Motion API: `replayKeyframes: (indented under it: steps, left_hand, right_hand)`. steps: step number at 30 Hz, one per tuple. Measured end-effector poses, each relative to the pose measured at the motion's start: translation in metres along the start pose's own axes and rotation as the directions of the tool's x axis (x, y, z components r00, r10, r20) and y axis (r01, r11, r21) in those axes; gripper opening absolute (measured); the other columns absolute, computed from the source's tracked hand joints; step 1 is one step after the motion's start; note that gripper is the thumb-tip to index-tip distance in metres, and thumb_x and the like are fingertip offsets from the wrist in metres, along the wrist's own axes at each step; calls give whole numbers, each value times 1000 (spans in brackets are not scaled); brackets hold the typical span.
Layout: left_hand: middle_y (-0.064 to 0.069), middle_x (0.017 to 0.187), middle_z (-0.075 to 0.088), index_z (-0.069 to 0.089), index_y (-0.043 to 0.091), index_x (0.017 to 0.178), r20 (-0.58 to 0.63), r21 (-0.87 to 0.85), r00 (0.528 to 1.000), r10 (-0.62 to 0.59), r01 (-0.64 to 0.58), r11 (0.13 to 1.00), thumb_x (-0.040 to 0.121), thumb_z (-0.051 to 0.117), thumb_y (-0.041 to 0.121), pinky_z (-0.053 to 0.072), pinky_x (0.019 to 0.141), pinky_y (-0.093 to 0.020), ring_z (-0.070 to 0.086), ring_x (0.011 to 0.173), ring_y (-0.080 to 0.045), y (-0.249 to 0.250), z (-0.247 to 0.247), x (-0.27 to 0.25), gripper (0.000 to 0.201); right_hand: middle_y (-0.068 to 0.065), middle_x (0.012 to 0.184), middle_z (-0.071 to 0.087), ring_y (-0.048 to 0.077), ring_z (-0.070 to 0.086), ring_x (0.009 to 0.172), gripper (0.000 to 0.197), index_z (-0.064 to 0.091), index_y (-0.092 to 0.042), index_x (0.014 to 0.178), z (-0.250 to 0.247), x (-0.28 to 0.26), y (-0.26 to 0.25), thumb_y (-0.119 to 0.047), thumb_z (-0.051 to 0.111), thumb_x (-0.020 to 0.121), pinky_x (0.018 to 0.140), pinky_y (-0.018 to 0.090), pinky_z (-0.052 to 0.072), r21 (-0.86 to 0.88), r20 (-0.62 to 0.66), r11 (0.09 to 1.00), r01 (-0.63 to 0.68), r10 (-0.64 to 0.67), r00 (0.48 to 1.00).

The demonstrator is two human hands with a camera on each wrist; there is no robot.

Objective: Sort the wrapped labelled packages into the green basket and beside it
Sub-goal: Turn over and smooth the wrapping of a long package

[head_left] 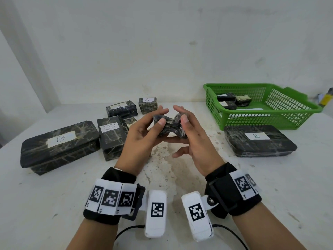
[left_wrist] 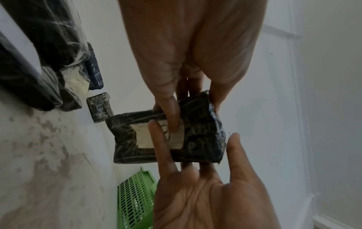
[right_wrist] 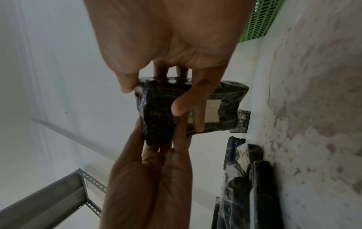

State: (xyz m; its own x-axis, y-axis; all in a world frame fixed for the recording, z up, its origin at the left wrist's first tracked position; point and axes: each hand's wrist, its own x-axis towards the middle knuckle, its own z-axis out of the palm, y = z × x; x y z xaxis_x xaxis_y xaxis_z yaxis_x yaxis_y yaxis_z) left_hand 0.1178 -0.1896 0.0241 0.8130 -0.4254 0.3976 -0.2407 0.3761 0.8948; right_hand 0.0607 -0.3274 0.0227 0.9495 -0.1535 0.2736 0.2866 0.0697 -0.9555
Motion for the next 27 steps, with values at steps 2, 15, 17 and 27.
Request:
replayKeyframes:
  steps: [2, 15, 17, 27]
  left_hand:
    - [-11, 121, 68, 60, 2, 126, -17, 22, 1000, 23, -22, 1000, 90, 56, 18, 56, 83, -27, 70, 105, -21, 0, 1, 0, 39]
    - [-14, 119, 69, 65, 1, 118, -156, 103, 987, 28, -12, 995, 98, 53, 5, 58, 84, -29, 71, 101, -19, -8, 8, 1, 24]
    - [-15, 117, 69, 65, 3, 119, -136, 70, 990, 21, -12, 997, 95, 56, 7, 57, 83, -28, 72, 99, -21, -6, 7, 0, 26]
    - [-23, 112, 70, 64, -1, 119, -107, 39, 994, -2, 7, 999, 90, 62, 1, 57, 79, -29, 72, 97, -27, -7, 0, 1, 29]
  right_hand:
    - [8, 136, 58, 24, 73, 96, 50, 55, -31, 131, -1, 1, 2, -51, 48, 86, 59, 30, 59, 40, -4, 999, -4, 5, 1000]
    - [17, 128, 60, 28, 65, 114, 42, 63, -14, 117, -6, 8, 11, -42, 58, 86, 87, 37, 57, 107, -38, 994, 35, -31, 999]
    - [18, 129, 60, 27, 65, 114, 42, 62, -11, 120, -6, 8, 13, -37, 61, 87, 90, 44, 57, 99, -53, 993, 72, -67, 996]
    - [15, 137, 54, 27, 62, 120, 43, 57, -18, 130, -6, 10, 15, -33, 66, 91, 95, 42, 55, 115, -17, 993, 41, -39, 999]
